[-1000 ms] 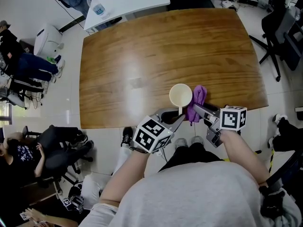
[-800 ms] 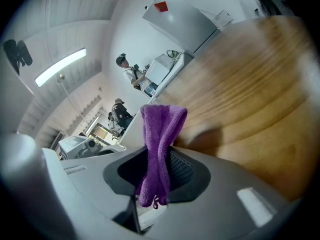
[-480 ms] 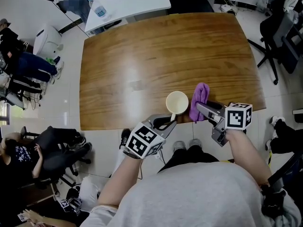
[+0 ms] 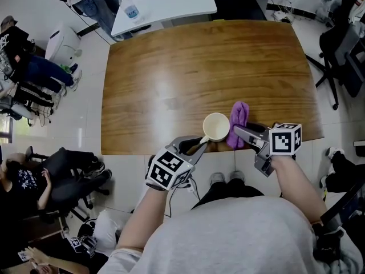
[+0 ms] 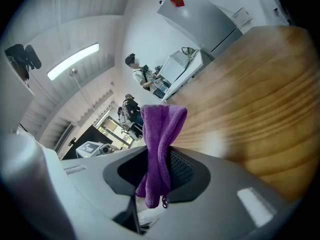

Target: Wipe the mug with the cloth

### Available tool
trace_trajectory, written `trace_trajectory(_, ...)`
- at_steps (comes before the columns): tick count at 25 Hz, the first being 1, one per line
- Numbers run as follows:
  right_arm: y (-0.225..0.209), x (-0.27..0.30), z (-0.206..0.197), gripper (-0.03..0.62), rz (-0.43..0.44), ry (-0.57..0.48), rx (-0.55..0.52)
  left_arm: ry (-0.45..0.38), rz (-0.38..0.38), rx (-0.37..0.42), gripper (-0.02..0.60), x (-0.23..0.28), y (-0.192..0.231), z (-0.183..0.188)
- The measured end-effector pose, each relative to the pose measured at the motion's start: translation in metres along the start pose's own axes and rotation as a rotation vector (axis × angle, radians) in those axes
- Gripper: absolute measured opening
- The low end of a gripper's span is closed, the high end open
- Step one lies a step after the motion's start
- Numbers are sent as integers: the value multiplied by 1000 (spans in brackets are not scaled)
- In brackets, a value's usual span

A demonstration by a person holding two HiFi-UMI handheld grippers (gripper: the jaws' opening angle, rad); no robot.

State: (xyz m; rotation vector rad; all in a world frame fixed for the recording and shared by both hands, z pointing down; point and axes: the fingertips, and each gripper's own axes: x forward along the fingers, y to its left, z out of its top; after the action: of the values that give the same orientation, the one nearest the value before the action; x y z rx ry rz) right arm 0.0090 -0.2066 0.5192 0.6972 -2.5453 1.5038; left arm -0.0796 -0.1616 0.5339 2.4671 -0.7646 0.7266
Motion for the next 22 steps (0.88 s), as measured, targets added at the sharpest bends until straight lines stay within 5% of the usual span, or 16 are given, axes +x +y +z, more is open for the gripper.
trace_trajectory(14, -25, 22, -31, 109, -43, 120, 12, -16, 11, 10, 58, -2, 10, -4)
trace_trajectory(22, -21, 21, -12, 109, -36, 110, -21, -19, 16, 14, 58, -5, 16, -7)
